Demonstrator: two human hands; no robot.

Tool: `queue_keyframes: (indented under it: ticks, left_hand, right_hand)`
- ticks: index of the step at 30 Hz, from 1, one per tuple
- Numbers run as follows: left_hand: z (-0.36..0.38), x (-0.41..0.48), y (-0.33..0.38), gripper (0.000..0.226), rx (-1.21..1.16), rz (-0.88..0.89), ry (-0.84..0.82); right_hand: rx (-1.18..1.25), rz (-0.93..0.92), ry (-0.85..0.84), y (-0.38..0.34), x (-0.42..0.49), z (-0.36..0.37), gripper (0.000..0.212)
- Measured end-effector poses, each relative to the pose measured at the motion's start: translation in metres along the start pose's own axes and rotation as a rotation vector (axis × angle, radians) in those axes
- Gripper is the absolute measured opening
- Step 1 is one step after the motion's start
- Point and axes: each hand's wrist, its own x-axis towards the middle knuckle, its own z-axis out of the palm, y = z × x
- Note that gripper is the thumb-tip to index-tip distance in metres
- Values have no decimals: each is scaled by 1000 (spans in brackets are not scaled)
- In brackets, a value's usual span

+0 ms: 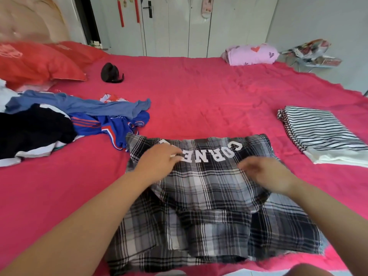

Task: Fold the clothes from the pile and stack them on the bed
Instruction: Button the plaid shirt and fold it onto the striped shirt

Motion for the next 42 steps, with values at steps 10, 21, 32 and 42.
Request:
queue_keyframes:
  ticks: [10, 21, 32, 42]
  left_hand:
    - [33, 100, 13, 32, 9, 12, 24]
    - [112, 169, 74, 34, 242, -62, -37]
    - [117, 142, 53, 54, 133, -44, 84]
    - [91, 83, 28, 58, 168, -56, -110]
  right_hand:
    - [-44, 273, 436, 53, 92, -10, 35]
    - [25, 366, 446, 97, 114, -3, 27]
    - [-200, 228, 587, 111, 90, 18, 42]
    - [-457, 305, 44, 69, 69, 36, 52]
